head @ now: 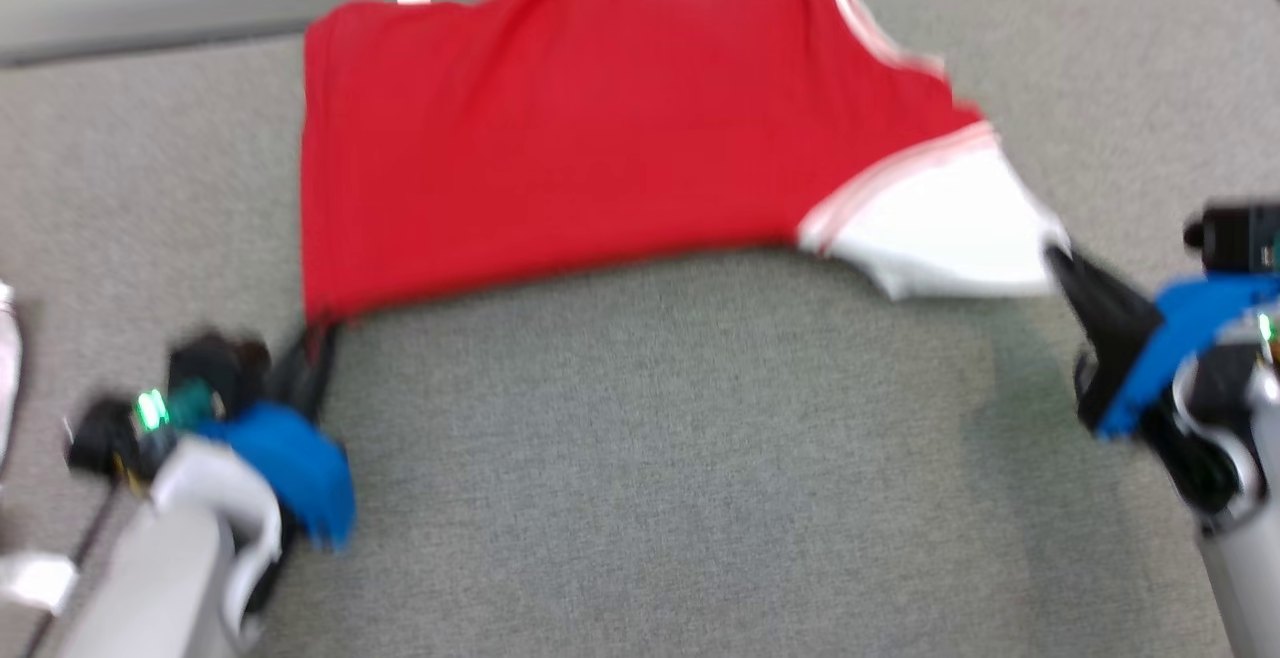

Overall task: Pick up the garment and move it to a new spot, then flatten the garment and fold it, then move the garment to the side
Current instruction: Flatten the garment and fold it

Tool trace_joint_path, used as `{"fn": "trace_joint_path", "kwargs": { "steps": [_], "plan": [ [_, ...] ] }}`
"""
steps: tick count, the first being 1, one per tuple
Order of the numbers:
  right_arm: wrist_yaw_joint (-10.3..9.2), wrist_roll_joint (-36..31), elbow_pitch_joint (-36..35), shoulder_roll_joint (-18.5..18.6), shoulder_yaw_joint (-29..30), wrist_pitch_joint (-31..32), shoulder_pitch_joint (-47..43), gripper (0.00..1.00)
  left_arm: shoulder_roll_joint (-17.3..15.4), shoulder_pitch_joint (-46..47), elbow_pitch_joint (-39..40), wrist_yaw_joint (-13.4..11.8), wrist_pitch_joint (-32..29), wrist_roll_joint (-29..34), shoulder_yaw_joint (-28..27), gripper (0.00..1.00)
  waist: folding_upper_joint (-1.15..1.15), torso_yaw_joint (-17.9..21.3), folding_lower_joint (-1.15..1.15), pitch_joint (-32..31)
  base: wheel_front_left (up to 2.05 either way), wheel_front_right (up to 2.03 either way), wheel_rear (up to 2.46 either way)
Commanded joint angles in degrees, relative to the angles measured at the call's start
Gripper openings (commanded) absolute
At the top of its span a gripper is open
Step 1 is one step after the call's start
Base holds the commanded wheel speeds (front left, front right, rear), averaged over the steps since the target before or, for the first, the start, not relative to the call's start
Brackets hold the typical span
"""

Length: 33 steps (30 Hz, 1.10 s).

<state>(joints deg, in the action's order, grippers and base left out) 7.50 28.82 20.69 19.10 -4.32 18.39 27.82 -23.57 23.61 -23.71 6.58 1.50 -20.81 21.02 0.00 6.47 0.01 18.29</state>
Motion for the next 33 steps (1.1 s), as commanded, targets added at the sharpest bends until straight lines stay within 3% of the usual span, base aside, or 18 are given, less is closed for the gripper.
{"fn": "trace_joint_path", "kwargs": {
  "steps": [1,7,12,16,19,22,27,33],
  "plan": [
    [-0.01,0.41,-1.93,0.76,1.39,2.22,-3.19,0.00,-0.47,-2.53,0.96,0.04,-1.31,-1.07,-0.14,0.00,0.00,1.42,-0.01,-2.36,0.00,0.00,0.00],
    [-0.03,-2.38,-20.98,-2.57,12.38,18.34,-21.12,0.00,-2.61,-17.32,13.20,-2.54,-11.49,-5.54,0.35,0.00,0.00,0.64,-0.01,-7.24,0.00,0.00,0.00],
    [-0.02,-5.98,-38.16,-9.68,20.44,30.73,-34.29,0.00,-4.35,-29.70,27.90,-7.57,-18.78,-8.62,-0.33,0.00,0.00,0.01,-0.01,-8.39,0.00,0.00,0.00],
    [-0.01,-9.08,-47.33,-13.57,24.08,35.39,-39.35,0.00,-5.96,-37.53,37.96,-12.15,-24.26,-10.20,-1.18,0.00,0.00,-0.30,-0.01,-8.46,0.00,0.00,0.00],
    [-0.01,-10.66,-49.21,-14.76,24.61,35.89,-40.09,0.00,-6.74,-41.08,43.54,-14.88,-27.31,-10.86,-1.66,0.00,0.00,-0.51,-0.01,-8.51,0.00,0.00,0.00],
    [0.00,-11.27,-48.74,-15.31,23.38,34.68,-38.70,0.00,-6.85,-41.54,47.54,-15.62,-29.43,-11.48,-1.24,0.00,0.00,-1.06,-0.01,-8.60,0.00,0.00,0.00],
    [0.00,-12.46,-46.39,-13.78,20.33,31.40,-33.35,0.00,-5.79,-36.73,49.09,-14.18,-31.55,-12.34,0.20,0.00,0.00,-1.53,-0.01,-7.91,0.00,0.00,0.00],
    [0.00,-11.56,-41.05,-9.62,16.26,28.63,-23.41,0.00,-3.98,-28.17,44.81,-12.20,-33.31,-13.14,0.87,0.00,0.00,-1.77,-0.01,-5.60,0.00,0.00,0.00]
  ]
}}
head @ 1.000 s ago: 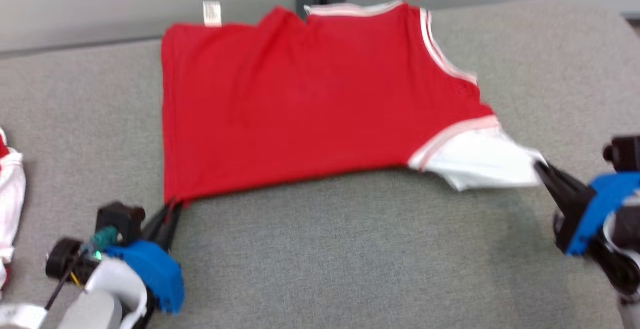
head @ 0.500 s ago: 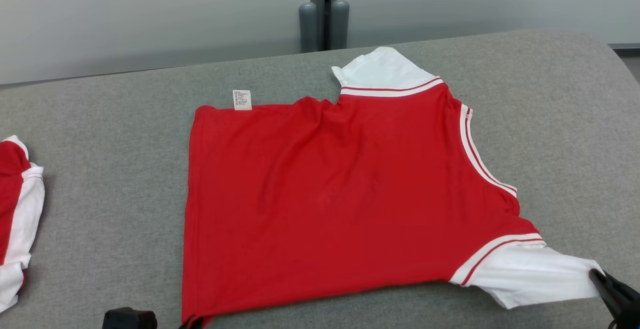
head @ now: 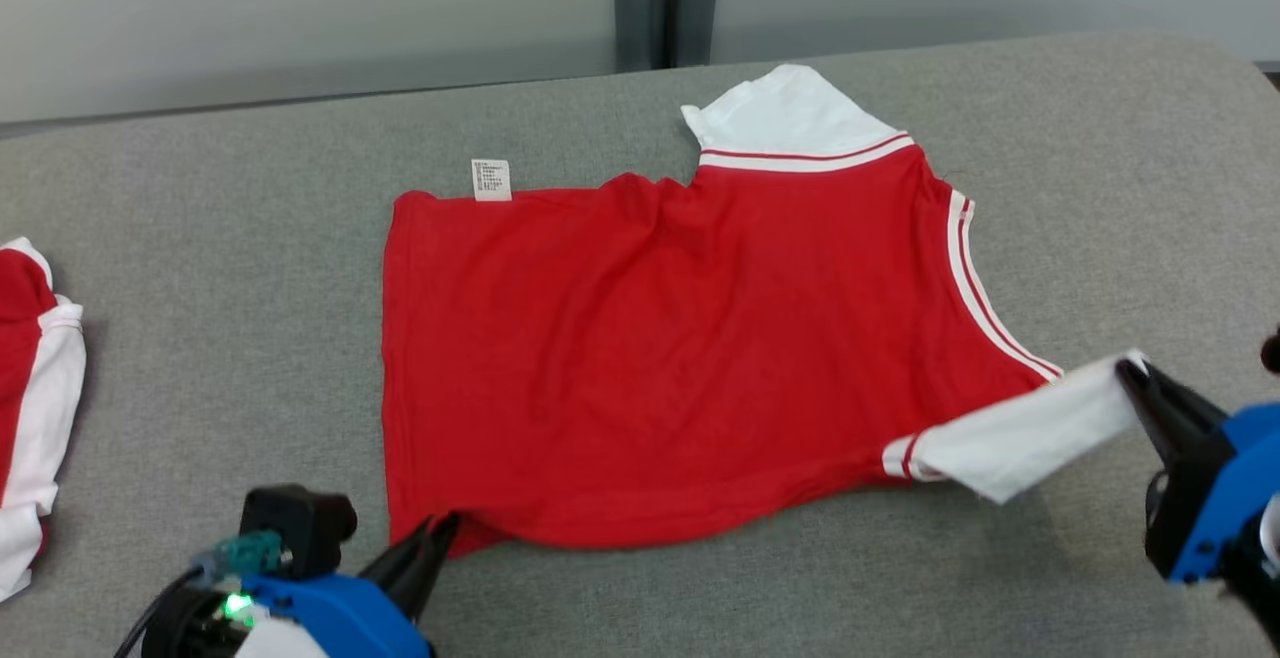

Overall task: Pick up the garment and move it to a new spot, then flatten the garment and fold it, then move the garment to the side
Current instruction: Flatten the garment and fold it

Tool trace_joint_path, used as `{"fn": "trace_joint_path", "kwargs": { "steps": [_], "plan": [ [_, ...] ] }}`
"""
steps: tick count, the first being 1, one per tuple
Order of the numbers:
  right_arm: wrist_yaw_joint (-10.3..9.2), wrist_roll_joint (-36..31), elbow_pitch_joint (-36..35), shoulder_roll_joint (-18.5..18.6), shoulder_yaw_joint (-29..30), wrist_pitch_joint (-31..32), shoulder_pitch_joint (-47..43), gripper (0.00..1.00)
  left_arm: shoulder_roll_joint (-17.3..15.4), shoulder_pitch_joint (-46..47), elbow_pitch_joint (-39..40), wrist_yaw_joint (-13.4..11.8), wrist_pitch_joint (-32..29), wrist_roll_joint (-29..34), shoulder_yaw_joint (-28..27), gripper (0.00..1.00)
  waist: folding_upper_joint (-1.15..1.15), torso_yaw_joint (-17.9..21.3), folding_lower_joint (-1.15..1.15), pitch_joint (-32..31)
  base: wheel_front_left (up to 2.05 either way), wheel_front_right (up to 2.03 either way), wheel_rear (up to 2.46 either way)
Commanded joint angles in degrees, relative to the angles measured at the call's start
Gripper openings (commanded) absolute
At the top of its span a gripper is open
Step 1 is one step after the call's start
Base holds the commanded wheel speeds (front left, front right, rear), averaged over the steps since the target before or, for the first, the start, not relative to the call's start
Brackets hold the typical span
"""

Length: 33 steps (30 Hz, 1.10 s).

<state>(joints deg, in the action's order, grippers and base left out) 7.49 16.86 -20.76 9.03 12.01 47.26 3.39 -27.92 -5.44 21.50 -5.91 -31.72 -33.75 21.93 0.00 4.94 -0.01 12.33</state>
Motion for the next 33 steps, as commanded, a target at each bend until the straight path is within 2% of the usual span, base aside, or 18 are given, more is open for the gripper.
{"fn": "trace_joint_path", "kwargs": {
  "steps": [1,9,15,16,17,18,19,24,27,33],
  "plan": [
    [0.01,0.71,1.45,1.06,-0.77,-0.67,2.68,0.00,0.42,2.32,-1.40,0.38,-0.35,-0.14,-0.13,0.00,0.00,-0.22,0.01,0.90,0.00,0.00,0.00],
    [0.01,2.03,11.73,5.00,-5.75,-4.95,14.85,0.00,2.02,12.33,-11.80,2.38,0.53,0.18,-0.67,0.00,0.00,-0.68,0.01,4.92,0.00,0.00,0.00],
    [0.01,3.02,17.91,6.58,-8.76,-8.89,19.92,0.00,2.75,16.42,-17.65,3.74,3.38,1.30,-0.40,0.00,0.00,-1.38,0.01,6.97,0.00,0.00,0.00],
    [0.01,3.30,18.80,6.79,-9.44,-9.76,20.65,0.83,2.93,16.78,-18.48,3.90,3.86,1.54,-0.21,0.00,0.00,-1.47,0.01,7.15,0.00,0.00,0.00],
    [0.01,3.56,19.70,6.74,-9.54,-10.84,21.29,1.00,3.06,17.04,-19.14,4.15,4.24,1.62,-0.09,0.00,0.00,-1.57,0.01,7.30,0.00,0.00,0.00],
    [0.01,3.89,20.48,6.76,-10.07,-12.09,21.97,1.00,3.22,17.44,-19.74,4.20,4.82,1.91,-0.03,0.42,0.00,-1.66,0.01,7.40,0.00,0.00,0.00],
    [0.01,4.14,21.22,6.93,-10.65,-13.49,22.56,1.00,3.47,17.79,-20.31,4.24,5.44,2.14,0.04,1.00,0.00,-1.80,0.01,7.39,0.00,0.00,0.00],
    [0.01,4.95,23.48,8.08,-11.65,-21.34,24.09,1.00,4.10,16.99,-22.04,4.10,8.17,2.90,0.38,1.00,0.00,-2.43,0.01,5.92,0.00,0.00,0.00],
    [0.01,5.23,24.39,8.30,-10.65,-23.66,22.71,1.00,3.86,15.19,-22.45,3.41,9.93,3.63,0.30,1.00,0.00,-2.67,0.01,4.37,0.00,0.00,0.00],
    [0.01,4.75,23.89,6.79,-6.20,-21.42,17.30,1.00,4.16,11.05,-22.10,2.22,11.26,3.22,0.61,1.00,0.00,-2.97,0.01,2.13,0.00,0.00,0.00]
  ]
}}
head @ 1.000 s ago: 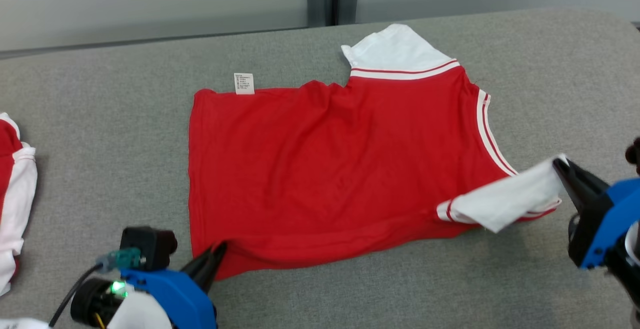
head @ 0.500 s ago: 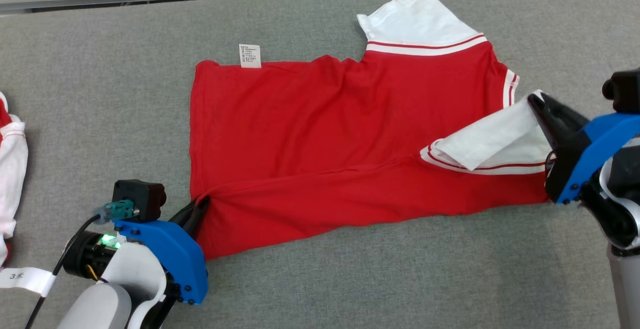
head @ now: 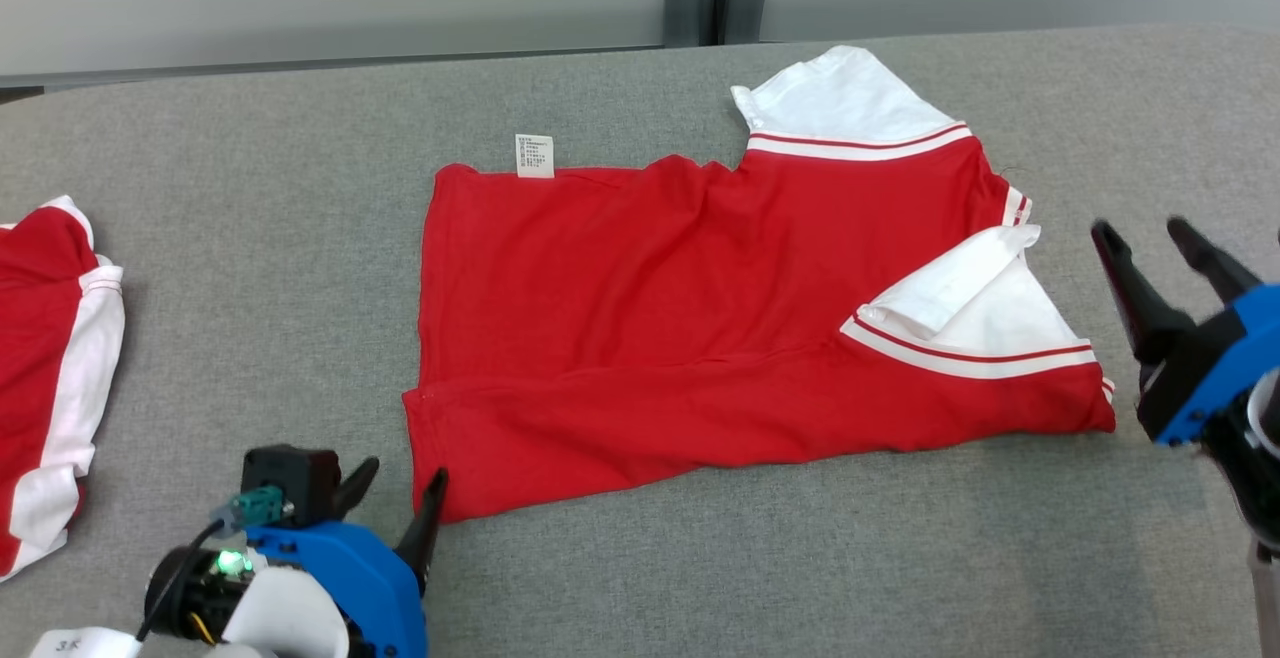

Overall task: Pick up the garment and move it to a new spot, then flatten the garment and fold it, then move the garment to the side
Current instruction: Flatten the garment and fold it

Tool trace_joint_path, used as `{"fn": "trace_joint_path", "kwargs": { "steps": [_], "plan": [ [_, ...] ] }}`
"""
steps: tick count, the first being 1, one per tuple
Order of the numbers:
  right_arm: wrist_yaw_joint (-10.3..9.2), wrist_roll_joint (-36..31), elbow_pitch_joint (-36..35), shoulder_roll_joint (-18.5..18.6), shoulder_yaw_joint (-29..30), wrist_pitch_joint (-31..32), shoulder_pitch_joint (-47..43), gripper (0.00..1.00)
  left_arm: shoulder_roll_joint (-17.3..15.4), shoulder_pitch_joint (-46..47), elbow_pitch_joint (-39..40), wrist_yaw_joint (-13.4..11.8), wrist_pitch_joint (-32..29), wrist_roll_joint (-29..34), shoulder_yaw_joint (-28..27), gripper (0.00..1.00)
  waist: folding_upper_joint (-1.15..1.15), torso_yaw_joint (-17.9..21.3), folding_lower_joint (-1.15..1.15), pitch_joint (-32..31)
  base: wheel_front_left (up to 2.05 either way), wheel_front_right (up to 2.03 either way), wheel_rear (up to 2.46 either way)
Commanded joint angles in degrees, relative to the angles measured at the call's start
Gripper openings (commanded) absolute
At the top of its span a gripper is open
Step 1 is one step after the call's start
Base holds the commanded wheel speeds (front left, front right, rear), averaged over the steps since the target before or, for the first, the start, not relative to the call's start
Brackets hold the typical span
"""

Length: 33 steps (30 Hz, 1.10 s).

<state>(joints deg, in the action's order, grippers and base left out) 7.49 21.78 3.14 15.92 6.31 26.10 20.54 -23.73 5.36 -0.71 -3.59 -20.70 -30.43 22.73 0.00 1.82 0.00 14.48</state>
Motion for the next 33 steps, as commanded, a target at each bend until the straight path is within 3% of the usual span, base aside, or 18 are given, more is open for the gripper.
{"fn": "trace_joint_path", "kwargs": {
  "steps": [1,8,17,18,19,21,22,23,24,26,33],
  "plan": [
    [0.01,-0.59,-0.38,-0.62,0.64,0.41,-1.11,1.00,0.06,-0.45,-0.11,-0.38,0.29,-0.18,-0.03,1.00,0.00,0.14,0.00,-0.30,0.00,0.00,0.00],
    [0.01,-4.04,-0.27,-6.18,6.80,0.62,-7.83,1.00,2.35,-1.06,-3.85,-1.47,1.93,-0.80,0.45,1.00,0.00,0.39,0.00,0.10,0.00,0.00,0.00],
    [0.01,-8.45,10.79,-11.22,10.42,-2.65,-4.59,1.00,6.33,1.50,-10.18,-0.88,1.99,-2.75,1.60,1.00,0.00,0.50,0.00,2.58,0.00,0.00,0.00],
    [0.01,-8.81,12.04,-11.33,10.20,-2.95,-4.06,1.00,6.98,1.62,-10.65,-0.74,1.76,-3.15,1.88,0.95,0.00,0.43,0.00,2.74,0.00,0.00,0.00],
    [0.01,-9.15,13.33,-11.43,10.00,-3.03,-3.44,1.00,7.46,1.68,-11.13,-0.37,1.45,-3.46,2.25,0.75,0.00,0.37,0.00,2.90,0.00,0.00,0.00],
    [0.01,-10.16,15.95,-11.58,9.68,-1.86,-2.95,1.00,8.35,1.31,-12.35,0.50,0.44,-4.42,3.14,0.17,0.00,0.24,0.00,3.03,0.00,0.00,0.00],
    [0.01,-10.84,17.33,-11.65,9.84,-0.76,-2.88,1.00,8.68,1.11,-12.98,0.87,-0.06,-4.89,3.65,0.00,0.00,0.18,0.00,3.01,0.00,0.00,0.00],
    [0.00,-11.51,18.42,-11.80,10.23,0.01,-2.75,1.00,9.05,0.82,-13.45,1.33,-0.42,-5.42,3.95,0.00,0.00,0.13,0.00,2.99,0.00,0.00,0.00],
    [-0.01,-11.92,18.94,-11.90,10.24,0.35,-2.72,0.71,9.42,0.72,-13.91,1.59,-0.33,-5.79,3.95,0.00,0.00,0.06,0.00,2.96,0.00,0.00,0.00],
    [-0.01,-12.34,19.73,-11.83,9.88,0.40,-2.53,0.00,9.61,0.74,-14.77,2.02,-0.07,-6.02,4.29,0.00,0.00,-0.04,0.00,2.68,0.00,0.00,0.00],
    [0.00,-13.01,15.62,-10.97,11.59,-2.07,-5.28,0.00,8.89,-0.68,-13.31,0.99,1.96,-6.94,2.32,0.00,0.00,-0.17,0.00,-1.02,0.00,0.00,0.00]
  ]
}}
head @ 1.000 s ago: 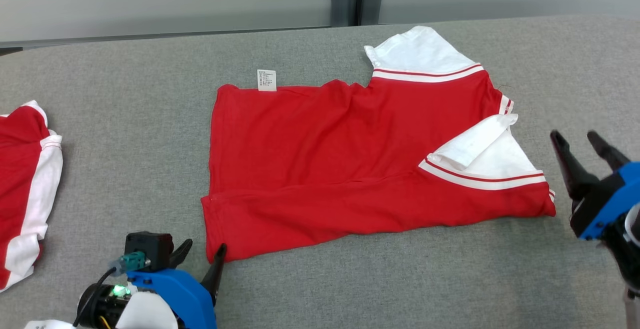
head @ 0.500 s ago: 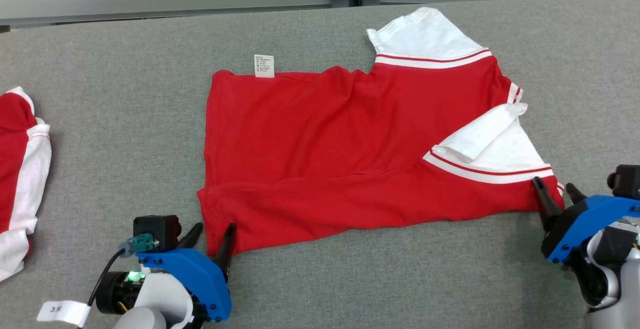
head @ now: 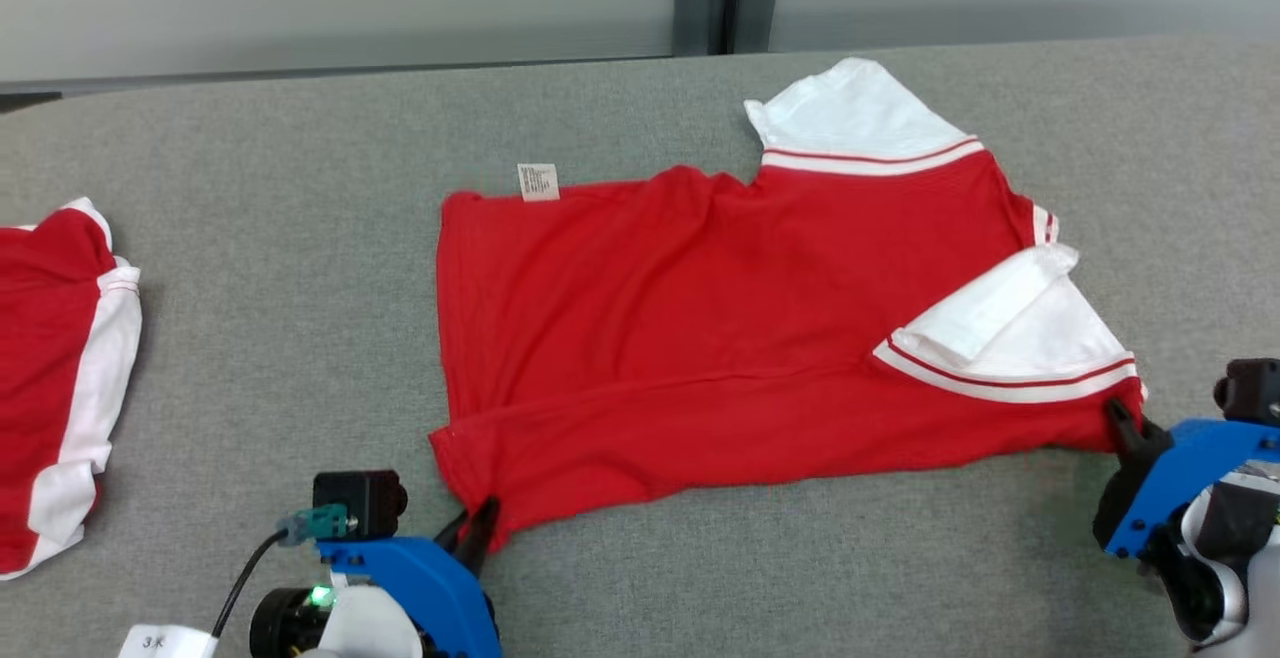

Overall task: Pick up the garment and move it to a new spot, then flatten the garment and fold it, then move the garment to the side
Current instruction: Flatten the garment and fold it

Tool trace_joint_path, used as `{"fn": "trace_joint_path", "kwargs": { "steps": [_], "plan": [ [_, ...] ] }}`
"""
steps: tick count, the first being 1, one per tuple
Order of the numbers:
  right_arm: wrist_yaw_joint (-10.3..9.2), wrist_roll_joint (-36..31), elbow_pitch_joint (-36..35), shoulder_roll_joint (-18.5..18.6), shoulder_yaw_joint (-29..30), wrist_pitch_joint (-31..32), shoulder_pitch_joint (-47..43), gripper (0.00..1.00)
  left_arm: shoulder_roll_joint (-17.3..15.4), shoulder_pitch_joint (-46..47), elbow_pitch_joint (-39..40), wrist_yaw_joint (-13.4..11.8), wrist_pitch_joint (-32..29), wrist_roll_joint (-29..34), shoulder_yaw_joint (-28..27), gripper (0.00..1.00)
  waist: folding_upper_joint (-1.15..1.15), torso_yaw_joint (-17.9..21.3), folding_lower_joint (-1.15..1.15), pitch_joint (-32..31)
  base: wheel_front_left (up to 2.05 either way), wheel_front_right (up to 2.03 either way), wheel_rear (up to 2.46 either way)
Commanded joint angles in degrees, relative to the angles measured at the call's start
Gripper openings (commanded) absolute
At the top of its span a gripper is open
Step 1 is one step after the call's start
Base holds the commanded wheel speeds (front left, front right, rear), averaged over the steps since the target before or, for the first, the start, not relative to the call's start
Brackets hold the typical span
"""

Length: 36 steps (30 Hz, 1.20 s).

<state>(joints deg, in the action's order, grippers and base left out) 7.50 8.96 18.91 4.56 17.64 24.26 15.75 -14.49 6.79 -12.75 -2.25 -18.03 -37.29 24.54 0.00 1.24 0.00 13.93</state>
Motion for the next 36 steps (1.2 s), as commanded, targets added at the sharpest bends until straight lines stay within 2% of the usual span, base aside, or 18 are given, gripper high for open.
{"fn": "trace_joint_path", "kwargs": {
  "steps": [1,10,11,12,13,18,22,26,29,30,31,36],
  "plan": [
    [-0.01,-0.16,-1.37,0.18,0.60,-0.22,-1.50,0.00,-0.78,-2.63,-0.47,-0.67,-0.37,-0.28,-0.05,0.00,0.00,0.40,0.00,-1.27,0.00,0.00,0.00],
    [-0.03,2.05,-12.72,-1.45,3.20,2.64,-13.00,0.00,-3.32,-10.45,7.80,-4.57,-1.54,-1.41,-1.68,0.00,0.00,0.69,0.00,-5.32,0.00,0.00,0.00],
    [-0.03,2.49,-13.55,-1.49,3.40,2.80,-13.87,0.49,-3.46,-11.19,8.48,-4.84,-1.81,-1.55,-1.71,0.00,0.00,0.72,0.00,-5.43,0.00,0.00,0.00],
    [-0.03,3.38,-13.92,-1.49,3.37,3.03,-14.60,1.00,-3.61,-11.82,8.89,-5.14,-2.18,-1.71,-1.63,0.49,0.00,0.76,0.00,-5.52,0.00,0.00,0.00],
    [-0.02,4.00,-14.22,-1.54,3.05,3.16,-15.32,1.00,-3.79,-12.24,9.48,-5.21,-2.40,-1.88,-1.57,1.00,0.00,0.82,0.00,-5.55,0.00,0.00,0.00],
    [0.00,5.35,-16.49,-1.59,2.15,3.80,-15.21,1.00,-4.88,-12.23,11.88,-5.52,-2.95,-1.37,-1.78,1.00,0.00,1.35,0.00,-5.17,0.00,0.00,0.00],
    [0.00,2.64,-20.27,-1.61,-0.06,5.81,-10.45,1.00,-7.36,-8.02,13.68,-4.77,-4.54,-0.81,-2.97,1.00,0.00,2.11,0.00,-4.00,0.00,0.00,0.00],
    [0.00,1.51,-21.36,0.83,-4.07,9.39,-2.79,1.00,-10.35,-1.06,14.01,-3.66,-7.89,0.22,-3.71,1.00,0.00,2.88,0.00,-2.22,0.00,0.00,0.00],
    [0.00,2.13,-19.27,2.62,-7.12,11.85,4.43,1.00,-12.01,5.91,12.80,-2.23,-11.21,-0.77,-4.93,1.00,0.00,3.58,0.00,0.19,0.00,0.00,0.00],
    [0.00,2.13,-19.27,2.62,-7.12,11.85,4.43,1.00,-12.01,5.91,12.80,-2.23,-11.21,-0.77,-4.93,1.00,0.00,3.58,0.00,0.19,0.00,0.00,0.00],
    [0.00,2.63,-16.83,3.34,-9.25,12.95,9.46,1.00,-13.25,10.42,11.10,-1.23,-13.87,-1.23,-5.27,1.00,0.00,4.16,0.00,1.89,0.00,0.00,0.00],
    [0.00,4.27,-9.55,5.10,-15.27,13.24,20.87,1.00,-16.27,21.53,7.44,2.33,-21.19,-2.00,-4.88,1.00,0.00,5.74,0.00,6.56,0.00,0.00,0.00]
  ]
}}
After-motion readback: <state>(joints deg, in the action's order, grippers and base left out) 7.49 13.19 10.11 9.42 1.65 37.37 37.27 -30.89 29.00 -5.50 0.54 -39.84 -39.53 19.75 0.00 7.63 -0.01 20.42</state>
